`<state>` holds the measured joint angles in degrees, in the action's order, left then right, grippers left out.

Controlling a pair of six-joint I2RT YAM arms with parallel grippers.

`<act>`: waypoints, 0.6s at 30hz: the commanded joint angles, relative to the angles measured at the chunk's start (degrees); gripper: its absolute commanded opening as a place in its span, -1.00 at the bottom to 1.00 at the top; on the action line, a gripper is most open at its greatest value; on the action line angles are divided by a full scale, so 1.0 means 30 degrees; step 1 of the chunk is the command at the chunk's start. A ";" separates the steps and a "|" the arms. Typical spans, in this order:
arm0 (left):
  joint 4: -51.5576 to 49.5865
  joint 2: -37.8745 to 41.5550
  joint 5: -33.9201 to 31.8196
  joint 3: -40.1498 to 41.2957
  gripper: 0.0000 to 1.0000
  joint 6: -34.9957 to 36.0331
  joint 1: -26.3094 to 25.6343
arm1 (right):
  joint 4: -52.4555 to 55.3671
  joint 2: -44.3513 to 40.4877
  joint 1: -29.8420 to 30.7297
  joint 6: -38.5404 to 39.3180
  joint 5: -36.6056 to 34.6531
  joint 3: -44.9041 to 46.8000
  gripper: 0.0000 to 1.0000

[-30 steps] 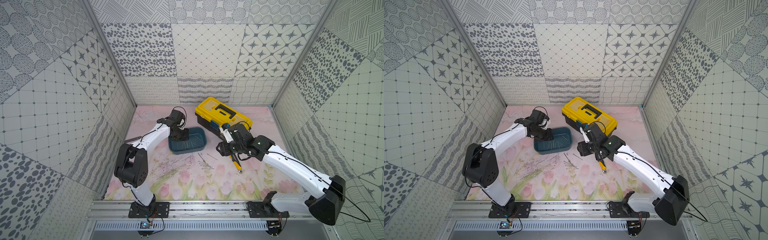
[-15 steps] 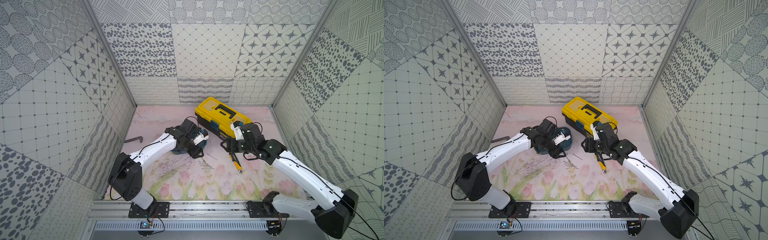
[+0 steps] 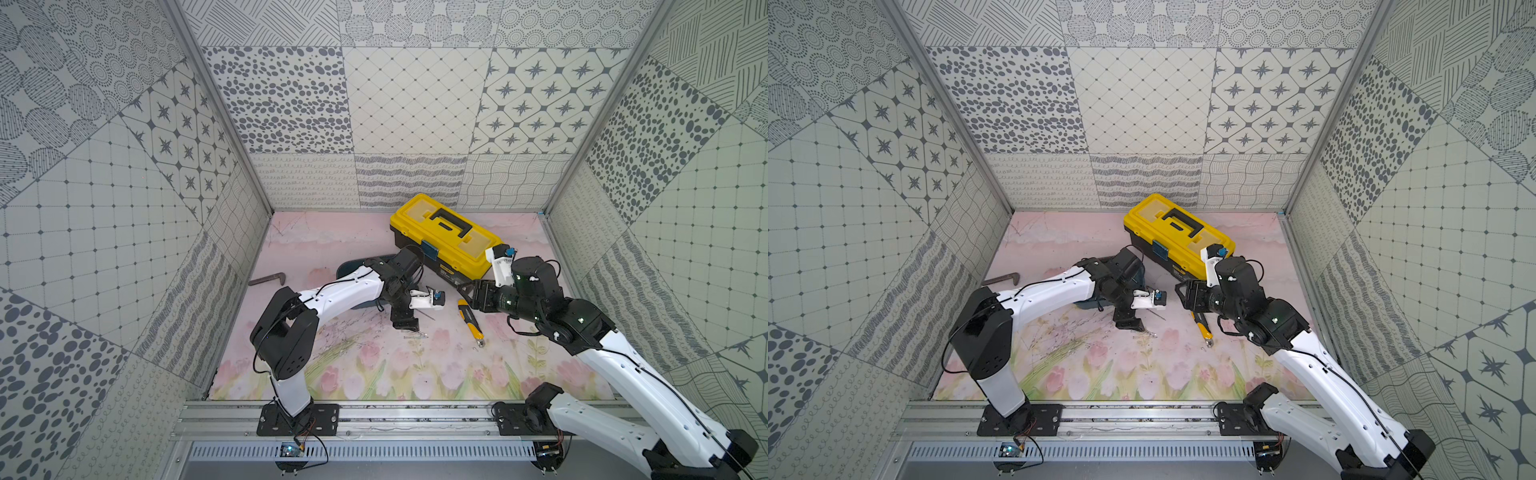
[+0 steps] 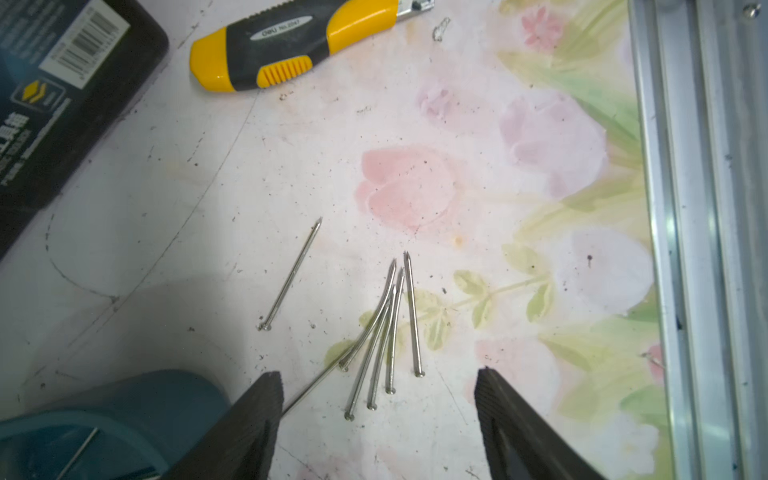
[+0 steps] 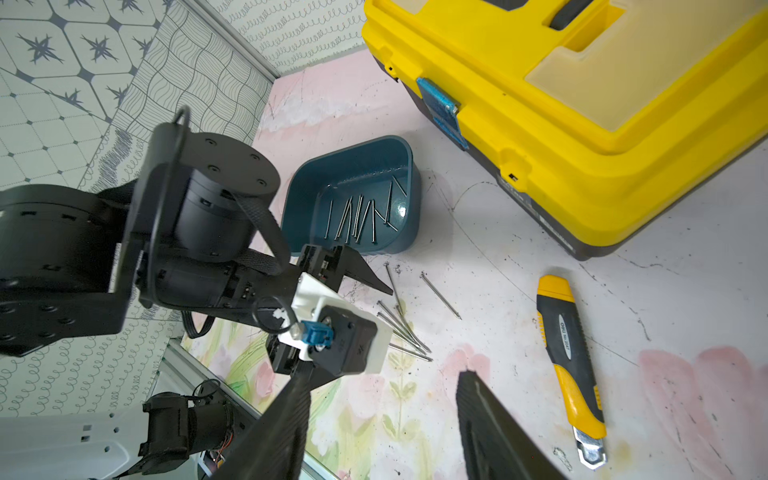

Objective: Put the nails on the desktop into the storage box
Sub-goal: Pick up the nail from the center of the board.

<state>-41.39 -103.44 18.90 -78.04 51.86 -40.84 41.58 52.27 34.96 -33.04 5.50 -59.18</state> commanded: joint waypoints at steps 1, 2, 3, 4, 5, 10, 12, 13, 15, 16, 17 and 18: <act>0.0060 -0.1639 -0.1431 -0.1172 0.54 0.6148 -0.0274 | 0.0390 -0.0306 -0.0093 -0.0184 -0.0510 0.0122 0.24; 0.0114 -0.1973 -0.1413 -0.1372 0.53 0.6489 -0.0277 | 0.0489 -0.0331 -0.0097 -0.0242 -0.0539 0.0122 0.24; 0.0253 -0.2260 -0.1421 -0.1517 0.52 0.6806 -0.0281 | 0.0582 -0.0360 -0.0083 -0.0297 -0.0568 0.0100 0.24; 0.0483 -0.2552 -0.1536 -0.1594 0.51 0.7073 -0.0274 | 0.0634 -0.0427 -0.0089 -0.0362 -0.0638 0.0127 0.24; 0.0621 -0.2834 -0.1514 -0.1692 0.50 0.7300 -0.0274 | 0.0673 -0.0471 -0.0082 -0.0447 -0.0683 0.0152 0.24; 0.0628 -0.4028 -0.1836 -0.2272 0.45 0.8909 -0.0245 | 0.0924 -0.0419 -0.0115 -0.0470 -0.0751 0.0181 0.26; 0.0896 -0.4485 -0.2196 -0.2349 0.41 0.9354 -0.0248 | 0.0950 -0.0359 -0.0140 -0.0496 -0.0774 0.0192 0.27; 0.0951 -0.4687 -0.2255 -0.2394 0.40 0.9508 -0.0230 | 0.0947 -0.0338 -0.0140 -0.0519 -0.0752 0.0171 0.28; 0.0825 -0.5026 -0.2228 -0.2642 0.37 0.9725 -0.0273 | 0.0954 -0.0329 -0.0153 -0.0556 -0.0723 0.0199 0.30; 0.0602 -0.5176 -0.2139 -0.2866 0.37 0.9880 -0.0241 | 0.0944 -0.0323 -0.0160 -0.0519 -0.0720 0.0187 0.30; 0.0485 -0.5301 -0.2065 -0.2997 0.37 1.0093 -0.0244 | 0.0954 -0.0363 -0.0142 -0.0478 -0.0767 0.0233 0.30; 0.0442 -0.5371 -0.2019 -0.3079 0.36 1.0208 -0.0218 | 0.0951 -0.0408 -0.0155 -0.0418 -0.0813 0.0275 0.30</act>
<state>-39.00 -118.04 12.99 -85.56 75.02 -41.50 45.12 51.94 34.72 -34.15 3.99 -59.11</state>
